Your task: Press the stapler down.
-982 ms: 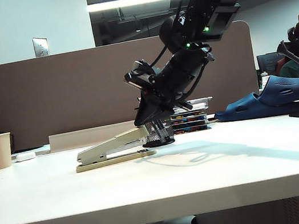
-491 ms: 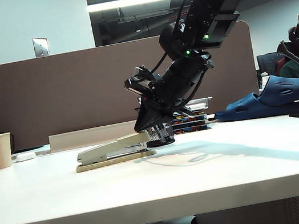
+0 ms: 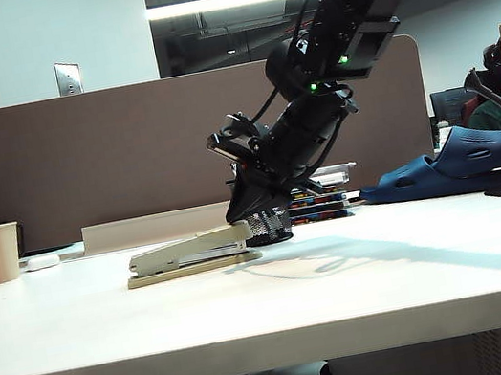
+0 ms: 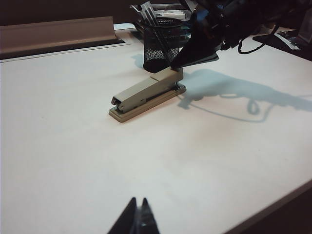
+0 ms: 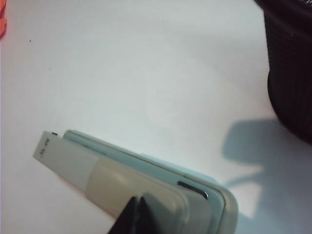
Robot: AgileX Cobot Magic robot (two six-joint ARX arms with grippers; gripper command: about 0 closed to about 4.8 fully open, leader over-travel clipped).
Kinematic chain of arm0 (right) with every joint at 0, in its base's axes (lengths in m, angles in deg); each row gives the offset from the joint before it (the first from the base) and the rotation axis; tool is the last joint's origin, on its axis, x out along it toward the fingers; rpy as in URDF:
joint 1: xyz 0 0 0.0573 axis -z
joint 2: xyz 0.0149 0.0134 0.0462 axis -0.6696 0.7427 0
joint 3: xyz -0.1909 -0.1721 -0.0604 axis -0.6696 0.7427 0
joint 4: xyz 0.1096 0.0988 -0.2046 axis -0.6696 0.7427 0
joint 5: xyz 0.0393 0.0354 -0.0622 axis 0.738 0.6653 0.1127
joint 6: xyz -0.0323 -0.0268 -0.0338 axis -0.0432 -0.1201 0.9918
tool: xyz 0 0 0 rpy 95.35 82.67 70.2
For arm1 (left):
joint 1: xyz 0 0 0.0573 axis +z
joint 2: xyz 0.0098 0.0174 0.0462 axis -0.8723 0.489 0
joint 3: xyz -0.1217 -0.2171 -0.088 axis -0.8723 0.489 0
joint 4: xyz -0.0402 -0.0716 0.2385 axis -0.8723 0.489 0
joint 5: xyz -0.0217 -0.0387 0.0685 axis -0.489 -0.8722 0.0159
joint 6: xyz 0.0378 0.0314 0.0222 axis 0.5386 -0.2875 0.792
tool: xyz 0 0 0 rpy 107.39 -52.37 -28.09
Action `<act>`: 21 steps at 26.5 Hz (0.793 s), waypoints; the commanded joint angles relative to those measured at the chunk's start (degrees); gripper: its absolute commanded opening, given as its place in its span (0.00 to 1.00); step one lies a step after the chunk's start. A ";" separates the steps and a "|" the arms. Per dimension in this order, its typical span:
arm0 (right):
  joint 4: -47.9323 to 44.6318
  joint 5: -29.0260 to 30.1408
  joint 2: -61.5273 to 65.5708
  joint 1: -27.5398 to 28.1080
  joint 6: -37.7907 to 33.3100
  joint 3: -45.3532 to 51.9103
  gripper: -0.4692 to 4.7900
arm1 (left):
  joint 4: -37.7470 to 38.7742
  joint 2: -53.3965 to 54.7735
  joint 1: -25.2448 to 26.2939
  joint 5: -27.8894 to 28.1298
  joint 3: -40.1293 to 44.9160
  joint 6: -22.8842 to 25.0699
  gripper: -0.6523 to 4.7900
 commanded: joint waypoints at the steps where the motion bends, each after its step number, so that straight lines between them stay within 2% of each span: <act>1: 2.69 -1.33 0.52 -0.11 0.15 0.28 0.07 | 0.79 0.00 -0.02 -0.22 -0.17 -0.02 0.11; 21: 3.17 -1.14 1.75 -0.09 0.15 0.28 0.07 | 0.79 0.00 -0.02 -0.22 -0.17 -0.02 0.11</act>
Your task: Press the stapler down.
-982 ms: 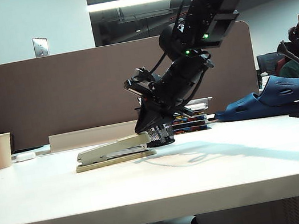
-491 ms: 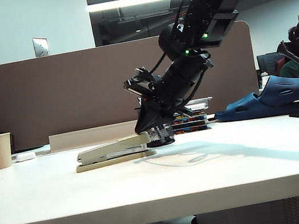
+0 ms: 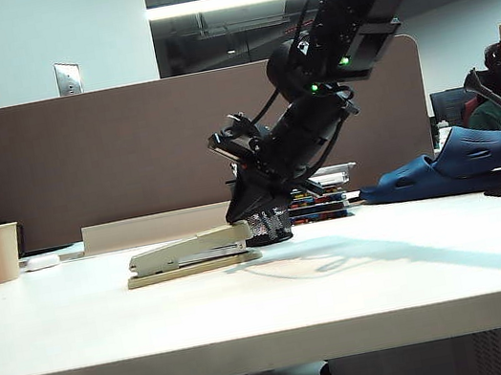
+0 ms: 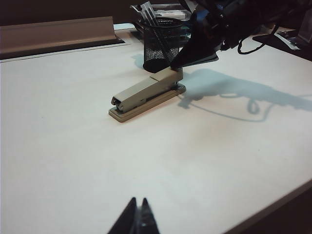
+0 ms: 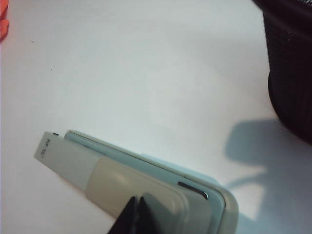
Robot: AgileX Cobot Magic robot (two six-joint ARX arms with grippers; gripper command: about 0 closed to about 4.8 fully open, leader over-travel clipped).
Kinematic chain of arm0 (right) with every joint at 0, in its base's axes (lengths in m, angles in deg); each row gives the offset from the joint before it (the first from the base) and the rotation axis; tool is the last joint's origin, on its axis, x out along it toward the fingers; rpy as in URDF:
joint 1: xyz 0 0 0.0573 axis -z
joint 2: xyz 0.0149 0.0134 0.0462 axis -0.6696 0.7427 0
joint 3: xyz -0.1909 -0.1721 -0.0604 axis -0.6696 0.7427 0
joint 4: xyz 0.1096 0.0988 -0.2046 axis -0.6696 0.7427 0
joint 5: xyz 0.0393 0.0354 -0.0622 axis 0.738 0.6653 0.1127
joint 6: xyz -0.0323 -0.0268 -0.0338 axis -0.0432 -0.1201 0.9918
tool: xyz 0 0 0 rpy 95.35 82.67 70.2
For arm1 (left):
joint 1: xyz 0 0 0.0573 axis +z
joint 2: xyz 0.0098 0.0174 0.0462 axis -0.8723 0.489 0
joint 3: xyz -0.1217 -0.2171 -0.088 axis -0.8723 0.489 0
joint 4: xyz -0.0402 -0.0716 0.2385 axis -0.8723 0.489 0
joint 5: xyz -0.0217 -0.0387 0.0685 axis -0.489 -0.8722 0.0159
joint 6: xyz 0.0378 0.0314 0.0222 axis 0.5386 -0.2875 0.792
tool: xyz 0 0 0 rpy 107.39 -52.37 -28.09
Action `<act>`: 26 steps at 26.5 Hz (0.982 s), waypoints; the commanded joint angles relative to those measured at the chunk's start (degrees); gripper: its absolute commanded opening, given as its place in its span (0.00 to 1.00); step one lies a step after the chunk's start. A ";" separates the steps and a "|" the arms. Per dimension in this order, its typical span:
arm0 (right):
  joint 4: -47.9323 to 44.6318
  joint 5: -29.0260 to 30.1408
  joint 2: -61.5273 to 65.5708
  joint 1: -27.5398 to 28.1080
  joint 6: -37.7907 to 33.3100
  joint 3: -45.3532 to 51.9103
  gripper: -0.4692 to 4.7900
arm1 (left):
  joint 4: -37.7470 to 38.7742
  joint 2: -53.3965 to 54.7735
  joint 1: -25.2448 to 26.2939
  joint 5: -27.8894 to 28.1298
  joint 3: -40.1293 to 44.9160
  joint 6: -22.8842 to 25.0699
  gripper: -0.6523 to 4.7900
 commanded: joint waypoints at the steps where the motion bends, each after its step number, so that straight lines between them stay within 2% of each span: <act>1: 3.26 -1.55 1.62 -0.09 0.15 0.37 0.07 | 0.79 0.00 -0.02 -0.22 -0.17 -0.02 0.11; 26: 3.32 -1.55 0.48 -0.09 0.20 0.28 0.07 | 0.76 0.00 0.00 -0.22 -0.17 -0.02 0.11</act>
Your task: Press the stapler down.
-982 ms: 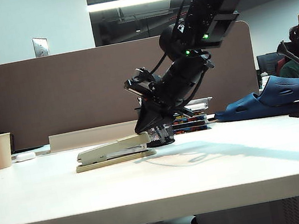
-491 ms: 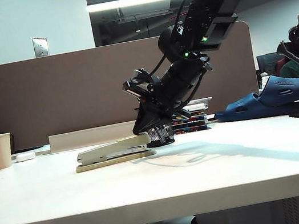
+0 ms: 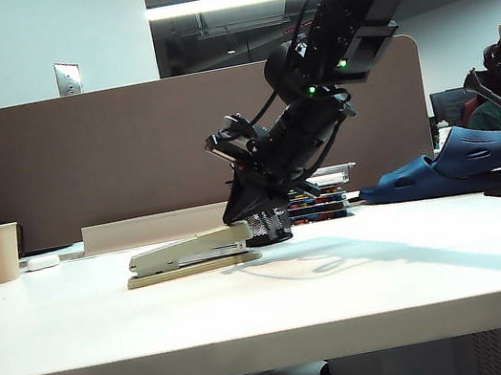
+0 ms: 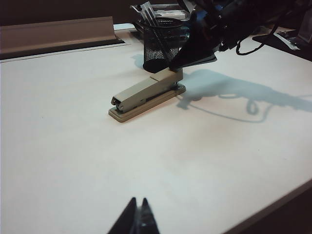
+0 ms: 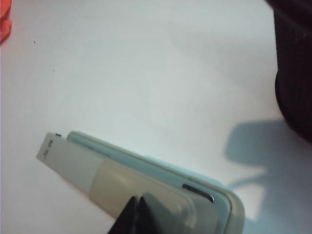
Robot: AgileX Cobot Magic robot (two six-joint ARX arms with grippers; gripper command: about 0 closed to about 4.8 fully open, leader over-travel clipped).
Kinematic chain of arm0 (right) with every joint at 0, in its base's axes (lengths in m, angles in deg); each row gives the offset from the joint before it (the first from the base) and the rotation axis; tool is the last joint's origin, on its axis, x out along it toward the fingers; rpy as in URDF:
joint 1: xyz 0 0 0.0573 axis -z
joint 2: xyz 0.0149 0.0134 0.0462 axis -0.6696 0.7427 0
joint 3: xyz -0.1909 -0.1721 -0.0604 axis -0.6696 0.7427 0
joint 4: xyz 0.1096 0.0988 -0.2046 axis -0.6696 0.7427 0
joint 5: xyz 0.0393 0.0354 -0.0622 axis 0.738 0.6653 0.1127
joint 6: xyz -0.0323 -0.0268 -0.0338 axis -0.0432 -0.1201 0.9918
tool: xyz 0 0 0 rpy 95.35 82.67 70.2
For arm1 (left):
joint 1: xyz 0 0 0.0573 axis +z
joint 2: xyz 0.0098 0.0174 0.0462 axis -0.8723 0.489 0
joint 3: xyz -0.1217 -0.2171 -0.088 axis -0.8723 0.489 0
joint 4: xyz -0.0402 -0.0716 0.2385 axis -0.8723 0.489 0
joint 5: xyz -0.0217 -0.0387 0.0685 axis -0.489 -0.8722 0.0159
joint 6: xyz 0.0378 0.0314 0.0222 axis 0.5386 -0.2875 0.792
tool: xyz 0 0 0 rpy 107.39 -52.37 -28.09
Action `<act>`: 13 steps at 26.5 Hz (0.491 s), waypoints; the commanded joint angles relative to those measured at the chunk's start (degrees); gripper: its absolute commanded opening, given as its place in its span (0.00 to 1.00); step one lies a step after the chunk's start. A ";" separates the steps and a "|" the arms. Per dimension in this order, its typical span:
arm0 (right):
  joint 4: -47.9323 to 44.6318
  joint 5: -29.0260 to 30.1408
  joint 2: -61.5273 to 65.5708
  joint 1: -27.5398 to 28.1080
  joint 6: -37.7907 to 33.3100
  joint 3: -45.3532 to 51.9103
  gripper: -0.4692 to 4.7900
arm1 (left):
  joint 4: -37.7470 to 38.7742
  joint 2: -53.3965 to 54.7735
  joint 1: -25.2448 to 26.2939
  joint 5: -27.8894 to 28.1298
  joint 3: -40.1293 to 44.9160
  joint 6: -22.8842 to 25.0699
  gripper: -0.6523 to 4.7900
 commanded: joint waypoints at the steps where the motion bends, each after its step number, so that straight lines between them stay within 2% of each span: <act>1: 3.43 -1.64 -0.09 -0.09 0.20 0.55 0.07 | 0.79 0.00 0.00 -0.22 -0.17 0.00 0.11; 13: 6.08 -1.44 -1.20 -0.09 0.20 -4.74 0.07 | 0.79 0.00 0.00 -0.22 -0.17 -0.02 0.11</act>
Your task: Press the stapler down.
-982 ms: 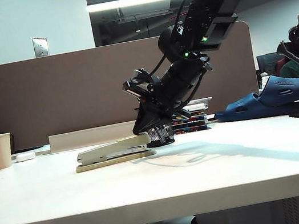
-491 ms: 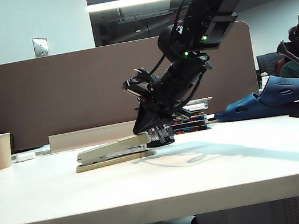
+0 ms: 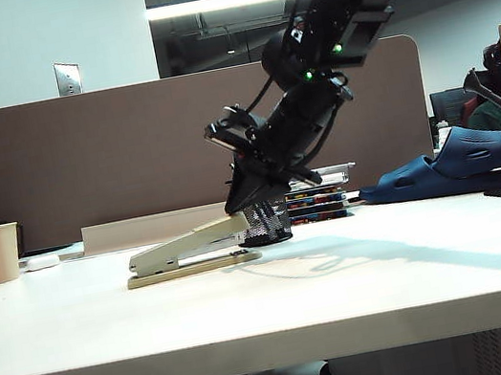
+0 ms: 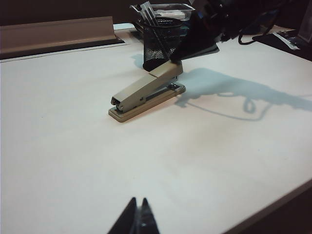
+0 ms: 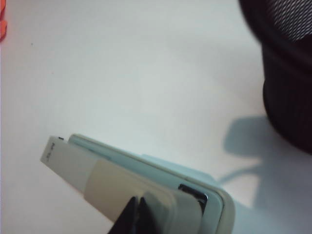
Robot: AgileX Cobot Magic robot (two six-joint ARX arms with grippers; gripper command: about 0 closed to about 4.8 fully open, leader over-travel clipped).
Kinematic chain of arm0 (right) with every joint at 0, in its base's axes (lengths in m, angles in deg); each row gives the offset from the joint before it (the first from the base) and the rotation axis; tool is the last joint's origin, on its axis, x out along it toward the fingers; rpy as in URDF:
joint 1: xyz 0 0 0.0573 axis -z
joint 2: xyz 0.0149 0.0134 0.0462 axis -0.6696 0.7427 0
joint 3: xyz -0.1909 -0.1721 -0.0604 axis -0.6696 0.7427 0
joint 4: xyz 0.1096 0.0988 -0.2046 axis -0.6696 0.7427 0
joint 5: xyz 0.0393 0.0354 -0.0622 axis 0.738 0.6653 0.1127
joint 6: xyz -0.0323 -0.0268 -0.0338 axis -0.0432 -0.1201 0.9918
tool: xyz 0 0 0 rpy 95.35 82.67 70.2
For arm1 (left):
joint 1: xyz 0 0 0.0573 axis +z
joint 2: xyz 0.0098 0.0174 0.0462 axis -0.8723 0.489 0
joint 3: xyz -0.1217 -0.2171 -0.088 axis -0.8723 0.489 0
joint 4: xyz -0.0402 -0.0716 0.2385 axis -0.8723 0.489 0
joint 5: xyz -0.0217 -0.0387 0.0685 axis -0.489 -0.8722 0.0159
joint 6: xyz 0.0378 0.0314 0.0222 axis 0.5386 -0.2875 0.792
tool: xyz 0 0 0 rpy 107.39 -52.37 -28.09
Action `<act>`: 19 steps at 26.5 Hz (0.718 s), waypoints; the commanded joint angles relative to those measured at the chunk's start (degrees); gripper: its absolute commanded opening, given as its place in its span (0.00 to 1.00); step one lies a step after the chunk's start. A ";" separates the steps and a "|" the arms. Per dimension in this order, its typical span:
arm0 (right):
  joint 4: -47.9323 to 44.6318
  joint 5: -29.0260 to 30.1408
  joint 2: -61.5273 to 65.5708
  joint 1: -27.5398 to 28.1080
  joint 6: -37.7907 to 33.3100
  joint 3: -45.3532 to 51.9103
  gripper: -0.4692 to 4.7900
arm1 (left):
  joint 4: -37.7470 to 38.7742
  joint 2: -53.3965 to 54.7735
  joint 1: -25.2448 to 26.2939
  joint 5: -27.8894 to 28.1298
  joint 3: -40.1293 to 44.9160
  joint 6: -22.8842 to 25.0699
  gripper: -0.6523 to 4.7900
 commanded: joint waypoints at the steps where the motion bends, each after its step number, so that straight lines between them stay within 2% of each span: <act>1: 2.86 -0.50 -0.39 -0.09 0.17 -2.54 0.07 | 0.79 0.00 0.00 -0.22 -0.17 -0.02 0.11; 7: 7.08 -0.52 -0.44 -0.09 0.83 -8.59 0.07 | 0.81 0.00 -0.02 -0.22 -0.17 -0.02 0.11; 10: 11.32 -1.22 -1.16 -0.09 5.51 -14.25 0.07 | 0.79 0.00 0.00 -0.22 -0.17 -0.02 0.11; 19: 12.37 -12.48 -10.36 2.12 11.15 -16.65 0.07 | 0.76 0.00 0.00 -0.13 -0.17 0.00 0.11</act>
